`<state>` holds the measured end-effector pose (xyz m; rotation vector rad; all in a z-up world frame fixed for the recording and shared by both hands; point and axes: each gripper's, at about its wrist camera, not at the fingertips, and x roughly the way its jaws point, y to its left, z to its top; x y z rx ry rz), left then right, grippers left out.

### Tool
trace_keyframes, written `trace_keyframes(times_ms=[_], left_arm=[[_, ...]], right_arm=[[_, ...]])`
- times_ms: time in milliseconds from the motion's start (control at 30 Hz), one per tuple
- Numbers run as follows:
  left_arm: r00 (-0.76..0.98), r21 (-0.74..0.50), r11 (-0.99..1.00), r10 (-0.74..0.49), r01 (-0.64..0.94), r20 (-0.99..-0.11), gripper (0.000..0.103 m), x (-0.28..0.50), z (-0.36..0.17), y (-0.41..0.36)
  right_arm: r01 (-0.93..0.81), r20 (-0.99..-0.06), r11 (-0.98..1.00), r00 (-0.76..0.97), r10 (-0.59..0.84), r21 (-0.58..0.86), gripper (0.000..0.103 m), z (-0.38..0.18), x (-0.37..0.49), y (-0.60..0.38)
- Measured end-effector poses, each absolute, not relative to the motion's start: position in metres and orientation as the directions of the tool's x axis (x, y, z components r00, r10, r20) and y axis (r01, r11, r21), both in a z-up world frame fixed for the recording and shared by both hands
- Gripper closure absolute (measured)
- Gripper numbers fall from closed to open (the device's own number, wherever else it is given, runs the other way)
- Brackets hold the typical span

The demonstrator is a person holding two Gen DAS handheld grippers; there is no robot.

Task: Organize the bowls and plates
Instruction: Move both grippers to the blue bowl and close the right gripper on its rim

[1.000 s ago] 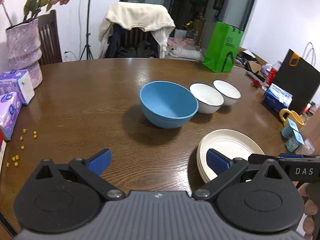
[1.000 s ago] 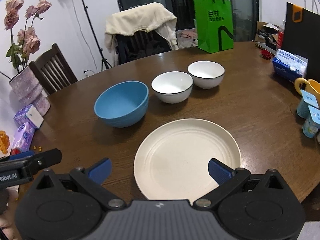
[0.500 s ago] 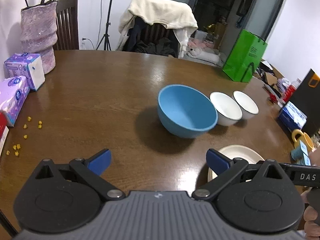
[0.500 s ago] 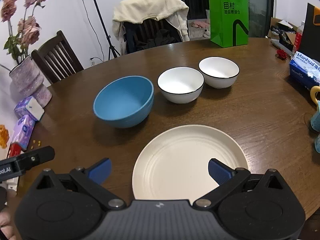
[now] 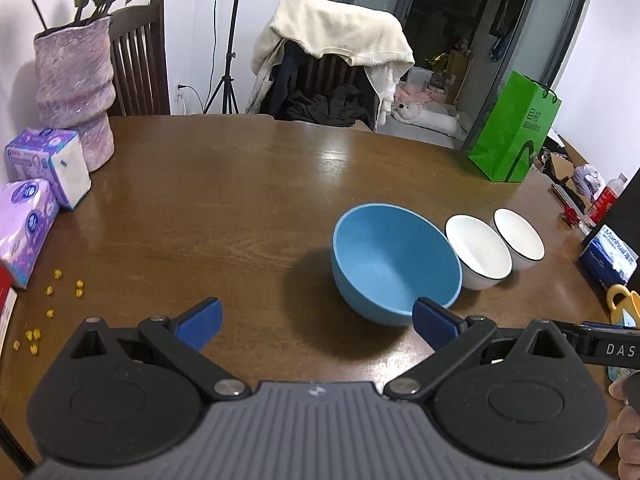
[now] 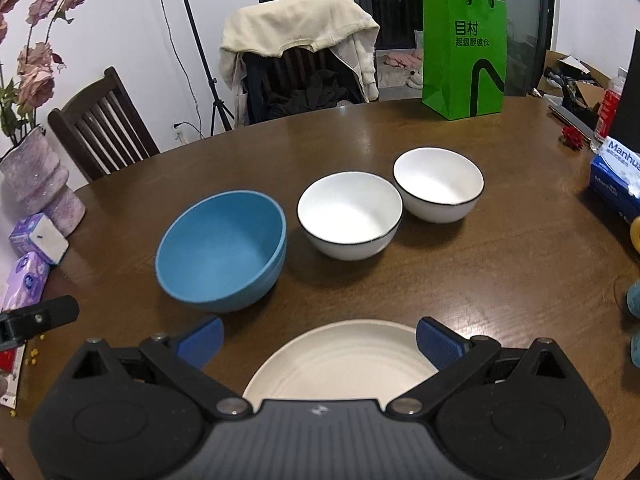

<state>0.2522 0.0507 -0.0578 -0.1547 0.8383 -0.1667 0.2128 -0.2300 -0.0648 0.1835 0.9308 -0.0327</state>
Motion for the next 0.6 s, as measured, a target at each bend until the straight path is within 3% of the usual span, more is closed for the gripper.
trace_keyframes(times_ms=[600], left_arm=[[0.632,-0.152,0.985,-0.165,0.076,-0.757,0.000,0.311,-0.071,0.028]], right_arm=[[0.064,-0.798,0.988,0.598,0.074,0.139,0.000,-0.080,0.279,-0.232]])
